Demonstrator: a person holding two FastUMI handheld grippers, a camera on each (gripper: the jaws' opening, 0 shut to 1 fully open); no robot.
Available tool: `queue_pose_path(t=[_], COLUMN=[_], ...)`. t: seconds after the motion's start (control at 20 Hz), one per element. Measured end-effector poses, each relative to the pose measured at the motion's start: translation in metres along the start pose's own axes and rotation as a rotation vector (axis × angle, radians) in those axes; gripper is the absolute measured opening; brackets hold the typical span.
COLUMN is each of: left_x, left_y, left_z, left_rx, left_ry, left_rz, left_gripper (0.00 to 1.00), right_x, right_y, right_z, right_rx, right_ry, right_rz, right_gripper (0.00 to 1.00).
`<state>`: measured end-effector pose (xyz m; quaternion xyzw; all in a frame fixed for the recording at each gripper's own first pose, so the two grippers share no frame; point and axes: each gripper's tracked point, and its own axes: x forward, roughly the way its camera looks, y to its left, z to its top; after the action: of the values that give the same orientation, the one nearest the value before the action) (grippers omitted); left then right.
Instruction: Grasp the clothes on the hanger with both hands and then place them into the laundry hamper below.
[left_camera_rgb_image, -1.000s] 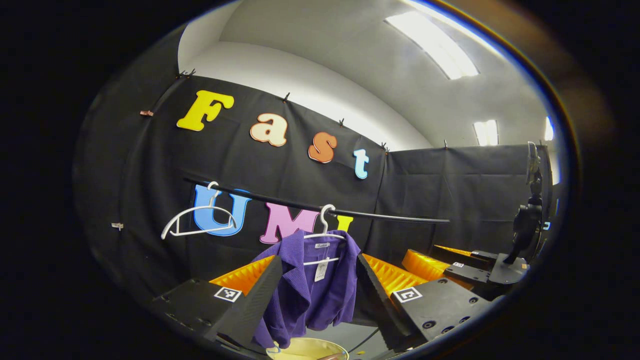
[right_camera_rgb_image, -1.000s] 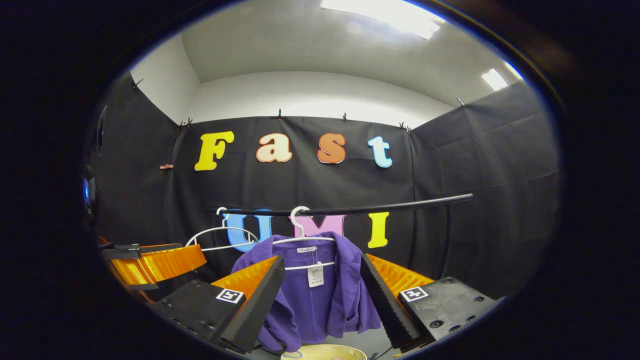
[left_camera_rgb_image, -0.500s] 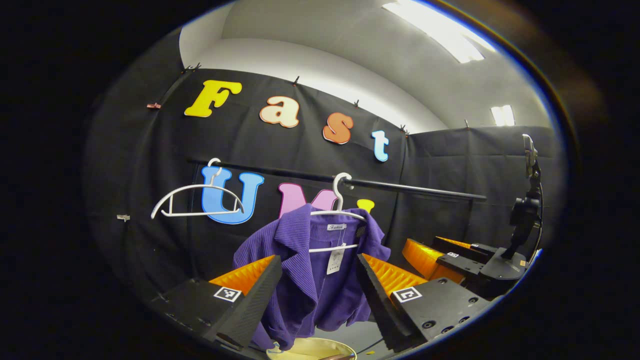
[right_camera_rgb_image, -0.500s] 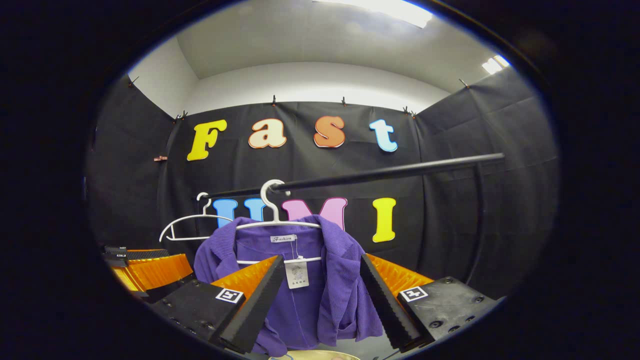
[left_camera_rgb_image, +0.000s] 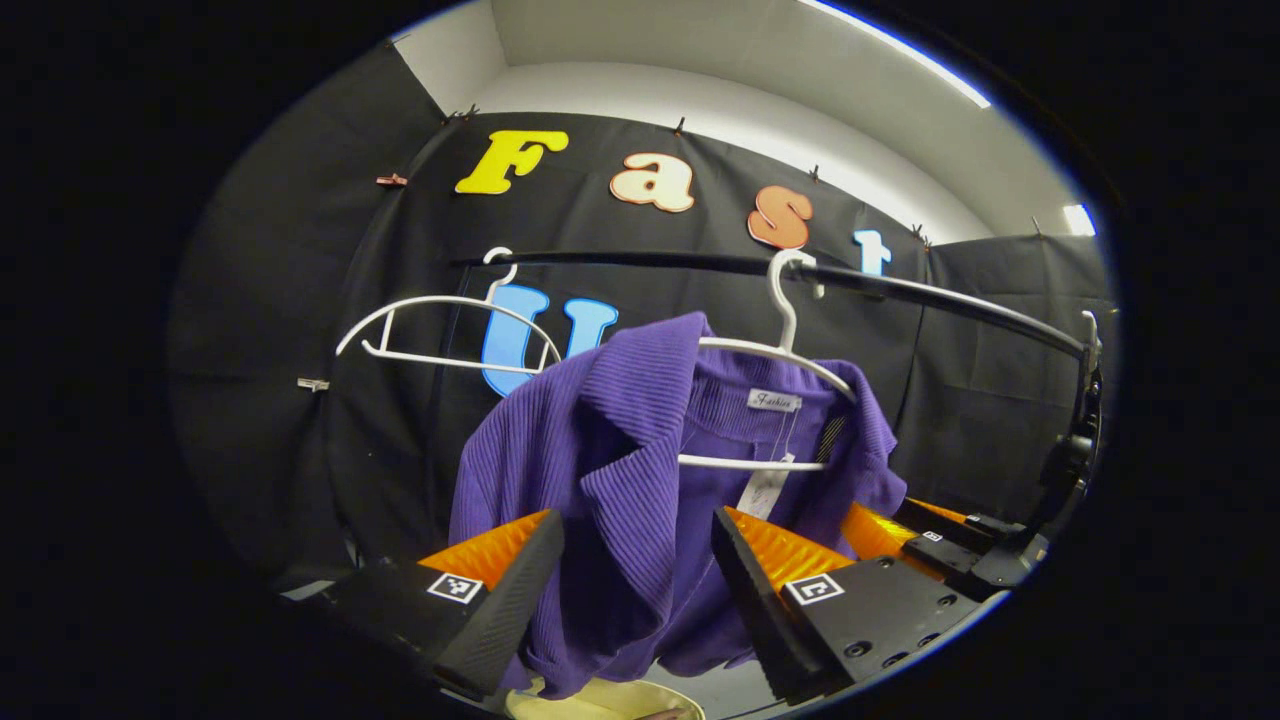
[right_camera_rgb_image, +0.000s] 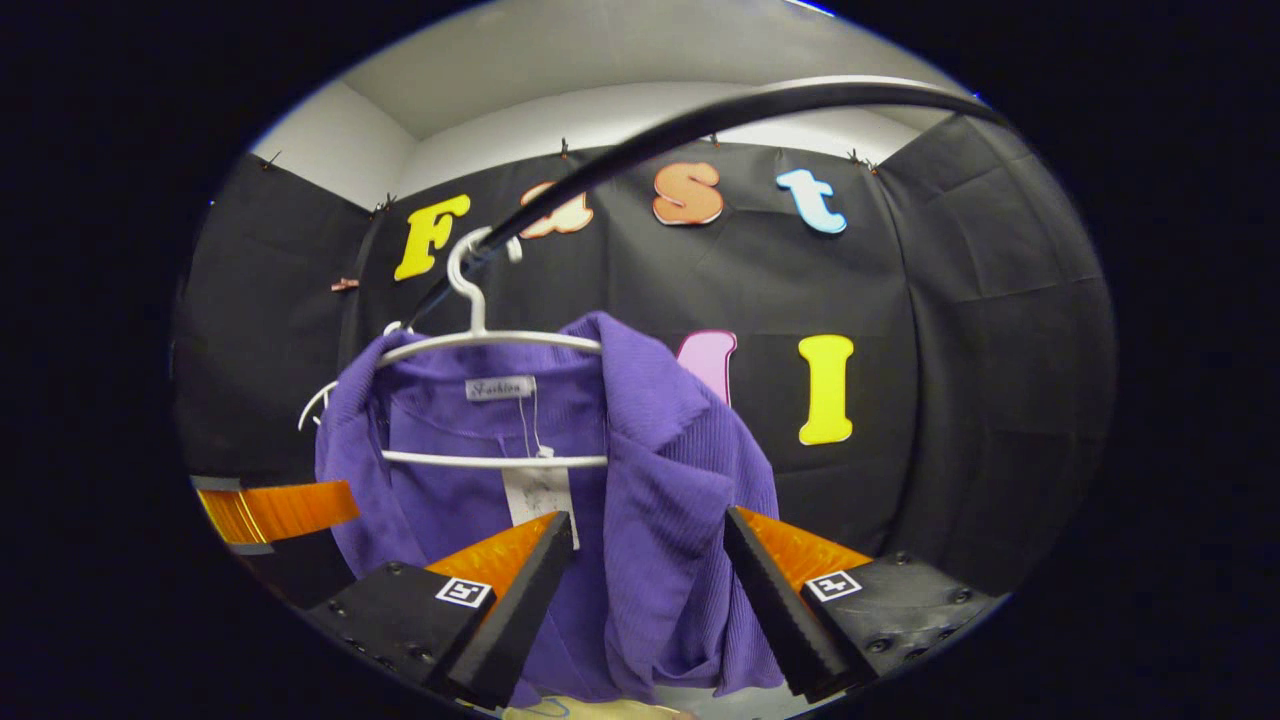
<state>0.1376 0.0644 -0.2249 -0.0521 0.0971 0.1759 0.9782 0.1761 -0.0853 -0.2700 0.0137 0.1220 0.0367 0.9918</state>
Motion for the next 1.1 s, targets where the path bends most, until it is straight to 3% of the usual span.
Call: queue_pose_path(t=[0.5,0.55,0.6,0.65,0.7,0.75,0.8,0.85,0.95,1.1], left_x=[0.058,0.063,0.065,0.067,0.068,0.07,0.07,0.072,0.074,0.064], left_y=[0.011,0.012,0.016,0.019,0.019,0.02,0.025,0.03,0.027,0.033], left_z=[-0.012,-0.011,-0.01,-0.009,-0.009,-0.009,-0.01,-0.011,-0.012,-0.009], left_rx=[0.029,0.031,0.029,0.021,0.015,0.015,0.026,0.044,0.073,0.1], left_ry=[-0.022,-0.021,-0.023,-0.026,-0.028,-0.024,-0.016,-0.009,0.011,0.033], left_rz=[0.131,0.135,0.143,0.151,0.156,0.158,0.181,0.198,0.179,0.187], left_gripper=[0.94,0.87,0.86,0.74,0.69,0.58,0.46,0.33,0.11,0.1], right_x=[0.055,0.061,0.067,0.073,0.075,0.077,0.082,0.085,0.088,0.077], right_y=[0.015,0.013,0.011,0.008,0.005,0.002,-0.003,-0.011,-0.009,-0.005], right_z=[-0.011,-0.01,-0.01,-0.013,-0.014,-0.013,-0.019,-0.017,-0.014,-0.01], right_rx=[0.056,0.063,0.07,0.079,0.092,0.106,0.107,0.1,0.086,0.138], right_ry=[0.013,0.007,0.002,0.006,0.014,0.026,0.038,0.033,0.034,0.048], right_rz=[0.172,0.18,0.195,0.199,0.203,0.214,0.208,0.196,0.253,0.387], right_gripper=[0.98,0.96,0.9,0.74,0.71,0.59,0.54,0.4,0.12,0.13])
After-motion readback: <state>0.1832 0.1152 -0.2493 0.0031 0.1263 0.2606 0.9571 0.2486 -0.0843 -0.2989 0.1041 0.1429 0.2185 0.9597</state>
